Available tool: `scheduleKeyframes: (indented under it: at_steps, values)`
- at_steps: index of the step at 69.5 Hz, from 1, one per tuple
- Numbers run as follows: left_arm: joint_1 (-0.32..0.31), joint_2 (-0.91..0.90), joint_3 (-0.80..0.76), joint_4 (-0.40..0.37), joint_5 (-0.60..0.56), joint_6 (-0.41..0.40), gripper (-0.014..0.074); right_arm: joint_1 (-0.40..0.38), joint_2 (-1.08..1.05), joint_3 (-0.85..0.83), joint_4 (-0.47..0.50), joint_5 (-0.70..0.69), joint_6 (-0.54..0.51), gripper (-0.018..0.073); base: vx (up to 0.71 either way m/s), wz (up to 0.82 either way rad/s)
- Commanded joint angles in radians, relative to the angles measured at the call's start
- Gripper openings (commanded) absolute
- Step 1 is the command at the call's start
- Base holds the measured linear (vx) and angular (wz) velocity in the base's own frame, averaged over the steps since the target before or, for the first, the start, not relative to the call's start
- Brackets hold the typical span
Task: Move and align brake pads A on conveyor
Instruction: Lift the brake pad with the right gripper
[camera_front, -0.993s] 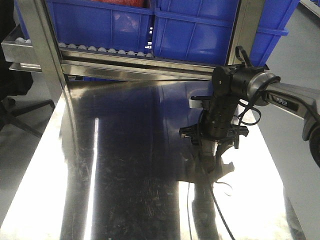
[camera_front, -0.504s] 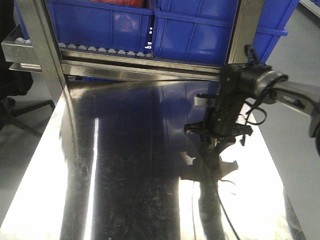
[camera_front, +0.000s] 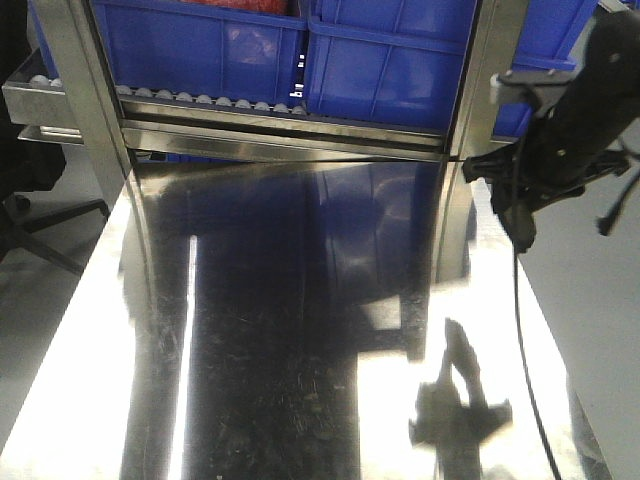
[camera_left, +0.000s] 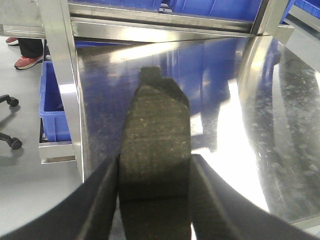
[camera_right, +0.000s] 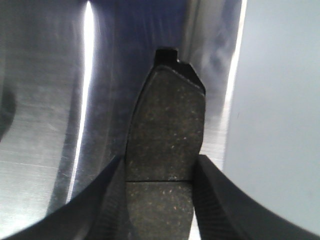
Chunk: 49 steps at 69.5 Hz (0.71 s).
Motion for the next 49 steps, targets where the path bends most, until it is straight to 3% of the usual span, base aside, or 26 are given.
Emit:
scheduleKeyframes:
  at_steps: [1, 24, 49]
  values:
    - [-0.003, 0.011, -0.025, 0.003, -0.091, -0.004, -0.0006, -0.004, -0.153, 0.071, -0.023, -0.117, 0.013, -0.0006, 0.0, 0.0]
    - [-0.003, 0.011, -0.025, 0.003, -0.091, -0.004, -0.0006, -0.004, -0.618, 0.556, -0.021, -0.456, 0.013, -0.0006, 0.0, 0.0]
    - [-0.003, 0.011, -0.025, 0.003, -0.091, -0.004, -0.0006, -0.004, -1.103, 0.977, -0.013, -0.707, -0.059, -0.0006, 0.0, 0.0]
